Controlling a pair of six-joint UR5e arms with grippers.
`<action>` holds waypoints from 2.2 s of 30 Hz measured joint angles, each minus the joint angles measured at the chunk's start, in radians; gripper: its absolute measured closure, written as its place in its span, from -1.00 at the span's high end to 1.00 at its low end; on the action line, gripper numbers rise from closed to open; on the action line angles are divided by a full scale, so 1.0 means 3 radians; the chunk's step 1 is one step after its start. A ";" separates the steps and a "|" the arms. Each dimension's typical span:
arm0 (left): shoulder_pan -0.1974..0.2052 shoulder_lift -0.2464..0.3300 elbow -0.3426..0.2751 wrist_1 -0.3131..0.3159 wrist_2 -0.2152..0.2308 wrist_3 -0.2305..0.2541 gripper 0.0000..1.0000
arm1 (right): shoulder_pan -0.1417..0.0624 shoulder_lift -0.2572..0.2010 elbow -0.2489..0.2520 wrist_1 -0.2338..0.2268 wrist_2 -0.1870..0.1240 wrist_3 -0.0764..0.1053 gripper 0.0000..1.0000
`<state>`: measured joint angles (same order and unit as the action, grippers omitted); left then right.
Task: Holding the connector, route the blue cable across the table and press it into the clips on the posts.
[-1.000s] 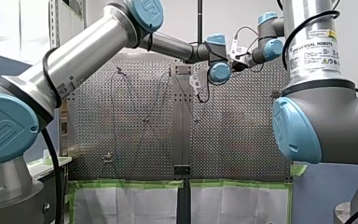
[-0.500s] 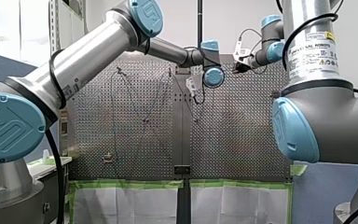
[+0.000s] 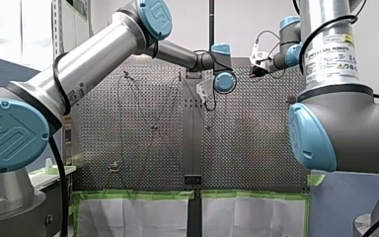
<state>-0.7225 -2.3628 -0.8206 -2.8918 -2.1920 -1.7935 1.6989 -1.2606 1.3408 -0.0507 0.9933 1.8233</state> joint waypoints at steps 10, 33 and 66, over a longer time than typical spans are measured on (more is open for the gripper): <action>-0.0037 0.0004 -0.0018 -0.0132 0.0128 -0.0063 1.00 | -0.0003 0.0006 -0.0001 -0.0001 -0.0001 -0.0005 -1.00; -0.0262 0.0299 -0.0260 -0.0571 0.0023 -0.0276 1.00 | 0.0016 0.0011 0.0002 0.0005 -0.0043 -0.0012 -1.00; -0.0320 0.1257 -0.1217 -0.0206 -0.0042 -0.0153 1.00 | 0.0067 0.0006 0.0003 0.0025 -0.0043 -0.0033 -1.00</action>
<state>-0.8185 -1.9857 -1.1858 -2.9535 -2.2045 -1.8394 1.7190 -1.2586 1.3416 -0.0432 0.9804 1.8134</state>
